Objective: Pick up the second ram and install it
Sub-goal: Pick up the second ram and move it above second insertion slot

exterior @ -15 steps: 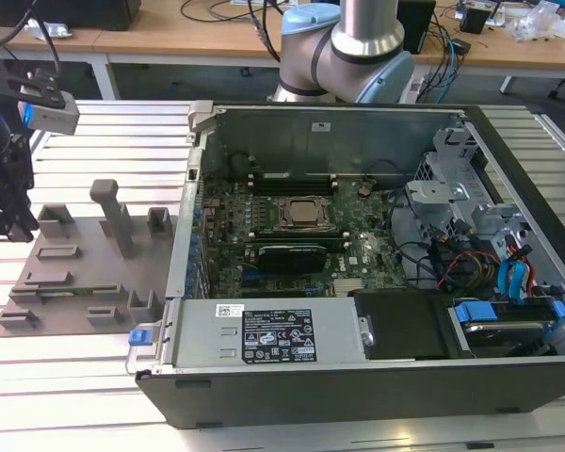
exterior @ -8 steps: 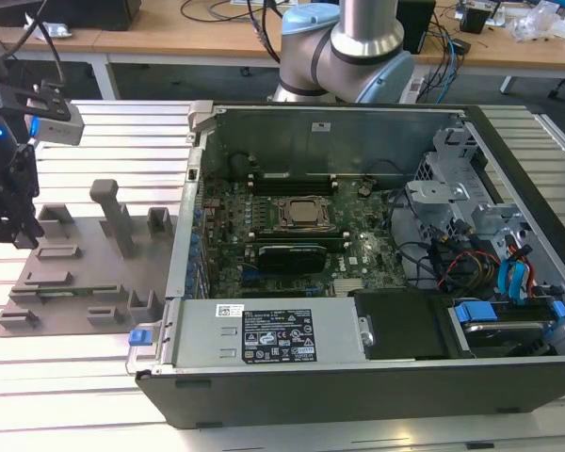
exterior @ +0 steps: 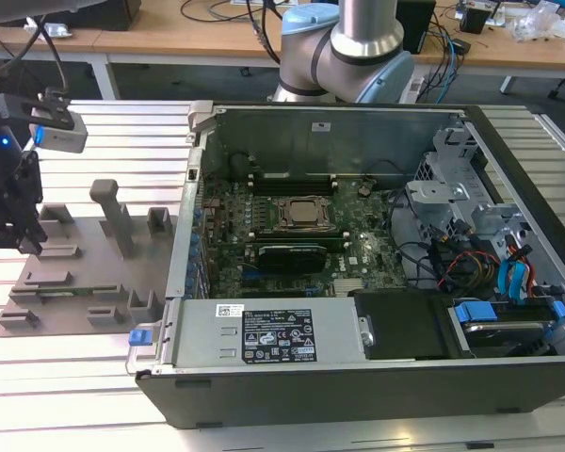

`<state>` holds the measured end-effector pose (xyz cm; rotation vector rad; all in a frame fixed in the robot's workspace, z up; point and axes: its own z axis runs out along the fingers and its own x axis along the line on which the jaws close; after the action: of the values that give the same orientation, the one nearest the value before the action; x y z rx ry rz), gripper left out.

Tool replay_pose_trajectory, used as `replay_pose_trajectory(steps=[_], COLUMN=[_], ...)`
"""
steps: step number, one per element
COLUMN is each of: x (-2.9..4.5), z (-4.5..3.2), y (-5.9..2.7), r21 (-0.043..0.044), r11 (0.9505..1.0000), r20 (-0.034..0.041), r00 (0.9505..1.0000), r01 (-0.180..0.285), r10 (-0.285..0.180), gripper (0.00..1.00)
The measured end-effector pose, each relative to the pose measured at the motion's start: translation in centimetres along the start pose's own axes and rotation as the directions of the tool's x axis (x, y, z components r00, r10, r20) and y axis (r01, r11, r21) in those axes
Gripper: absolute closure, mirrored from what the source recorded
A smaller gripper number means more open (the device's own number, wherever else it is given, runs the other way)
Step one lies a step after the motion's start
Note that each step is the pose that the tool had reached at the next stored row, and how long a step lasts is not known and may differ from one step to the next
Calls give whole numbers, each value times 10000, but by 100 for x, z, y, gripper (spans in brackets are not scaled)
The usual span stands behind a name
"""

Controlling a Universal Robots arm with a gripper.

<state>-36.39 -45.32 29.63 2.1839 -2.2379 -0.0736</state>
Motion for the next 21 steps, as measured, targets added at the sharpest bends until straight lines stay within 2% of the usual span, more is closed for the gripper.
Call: replay_pose_trajectory(steps=[21], x=[5], z=[205], y=[-9], r21=[-1], r11=[10000], r20=[0], r00=[10000], r01=[0], r10=[0], gripper=[76])
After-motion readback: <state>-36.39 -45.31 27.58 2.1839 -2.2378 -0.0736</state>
